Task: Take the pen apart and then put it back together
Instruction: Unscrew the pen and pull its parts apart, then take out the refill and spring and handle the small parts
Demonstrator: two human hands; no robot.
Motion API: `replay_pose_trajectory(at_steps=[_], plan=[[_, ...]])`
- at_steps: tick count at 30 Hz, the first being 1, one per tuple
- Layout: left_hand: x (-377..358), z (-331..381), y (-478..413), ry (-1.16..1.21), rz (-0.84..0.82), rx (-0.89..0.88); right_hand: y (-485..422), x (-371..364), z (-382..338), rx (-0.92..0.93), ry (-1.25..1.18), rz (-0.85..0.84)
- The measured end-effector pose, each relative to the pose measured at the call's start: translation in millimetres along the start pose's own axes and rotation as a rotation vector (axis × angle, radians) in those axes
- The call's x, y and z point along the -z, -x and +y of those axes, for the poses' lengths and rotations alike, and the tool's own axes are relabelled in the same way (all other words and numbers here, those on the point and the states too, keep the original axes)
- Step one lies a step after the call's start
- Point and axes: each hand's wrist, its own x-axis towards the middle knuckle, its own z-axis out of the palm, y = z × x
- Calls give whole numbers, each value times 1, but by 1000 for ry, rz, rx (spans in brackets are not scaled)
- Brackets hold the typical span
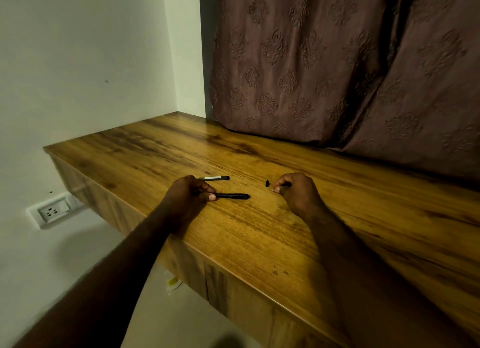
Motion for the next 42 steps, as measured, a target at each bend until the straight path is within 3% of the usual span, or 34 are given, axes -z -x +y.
replay_pose_trajectory(at_steps=[4,8,11,17,20,25,30,35,42], plan=[[1,5,2,-33,7,25,2,3,0,-44,-115,94],[0,4,2,-238,61,29,0,2,2,-78,-166,212],[0,3,2,-221,64,48,0,3,-1,-68,-205,273],[1,3,-3,-521,-32,-175,6,-1,-12,66,-94,364],[3,1,-6,-557,-76,-145,8,-5,-17,90,-102,366],[2,3,-4,-455,-65,-132,14,-13,-27,205,-96,228],[-3,6,-1,-389,-80,-132,18,-25,-32,348,268,-109],[-3,4,6,-198,-11,-1,16,-18,-30,347,288,-113],[0,5,9,-255,22,-19,13,-21,-25,362,289,-124]])
